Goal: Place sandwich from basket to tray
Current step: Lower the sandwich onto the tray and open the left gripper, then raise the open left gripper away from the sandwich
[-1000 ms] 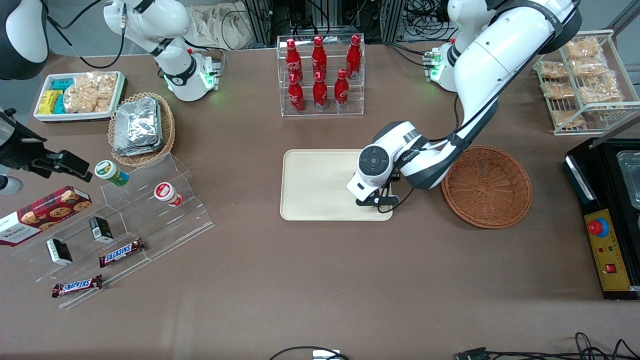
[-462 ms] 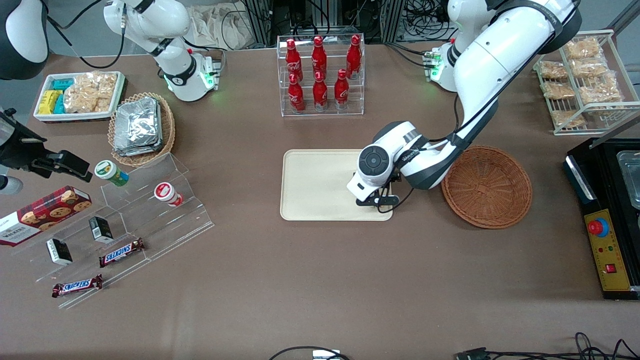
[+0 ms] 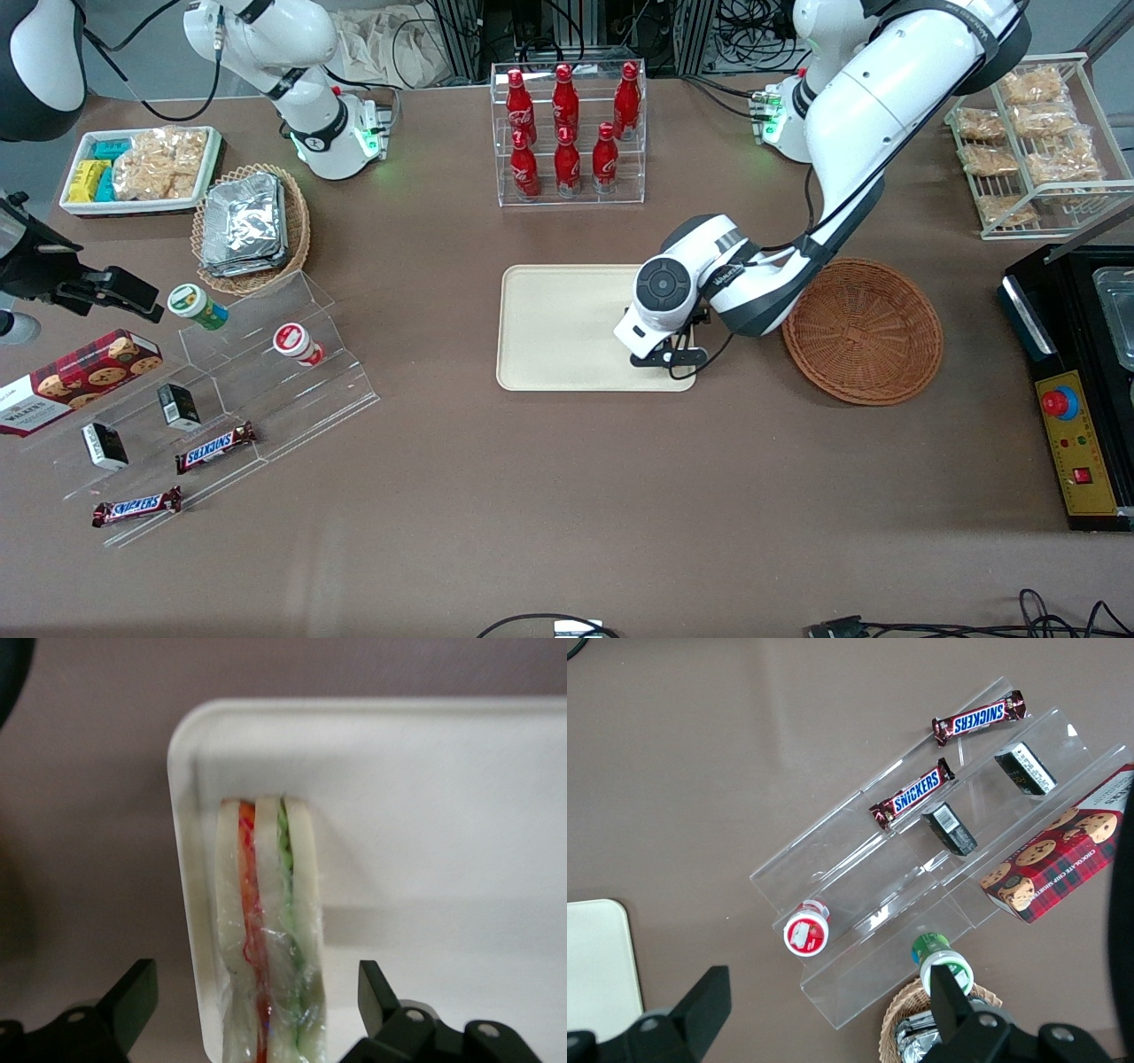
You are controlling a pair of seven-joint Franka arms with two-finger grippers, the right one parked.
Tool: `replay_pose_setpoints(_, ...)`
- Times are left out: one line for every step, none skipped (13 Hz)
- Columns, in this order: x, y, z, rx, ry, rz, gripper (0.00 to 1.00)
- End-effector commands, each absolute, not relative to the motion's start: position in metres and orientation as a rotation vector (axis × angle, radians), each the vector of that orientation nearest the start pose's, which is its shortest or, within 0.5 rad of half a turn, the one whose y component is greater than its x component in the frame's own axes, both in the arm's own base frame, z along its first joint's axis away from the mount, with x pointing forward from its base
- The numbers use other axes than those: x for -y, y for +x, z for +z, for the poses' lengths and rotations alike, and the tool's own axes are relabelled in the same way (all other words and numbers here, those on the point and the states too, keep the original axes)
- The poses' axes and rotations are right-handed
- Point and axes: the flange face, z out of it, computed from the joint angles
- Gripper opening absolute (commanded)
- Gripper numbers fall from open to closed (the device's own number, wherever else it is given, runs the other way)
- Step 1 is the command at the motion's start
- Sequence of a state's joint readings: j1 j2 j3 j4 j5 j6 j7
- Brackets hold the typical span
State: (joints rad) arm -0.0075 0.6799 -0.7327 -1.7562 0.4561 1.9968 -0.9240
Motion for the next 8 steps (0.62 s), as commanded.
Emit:
replay_pose_setpoints(0.376,0.511,0.340,0.036,-2.976,0.118,1.00)
replay_pose_setpoints(0.376,0.509,0.376,0.072,-3.002,0.067,1.00)
replay_pose_setpoints(0.371,0.506,0.413,0.132,-3.026,0.028,1.00)
replay_pose_setpoints(0.364,0.499,0.450,0.179,-3.036,-0.016,1.00)
replay_pose_setpoints(0.359,0.491,0.483,0.181,-3.042,-0.048,1.00)
replay_pose_setpoints(0.344,0.489,0.509,0.189,-3.028,-0.034,1.00)
replay_pose_setpoints(0.333,0.485,0.534,0.190,-3.036,-0.007,1.00)
replay_pose_setpoints(0.323,0.481,0.551,0.187,-3.042,0.006,1.00)
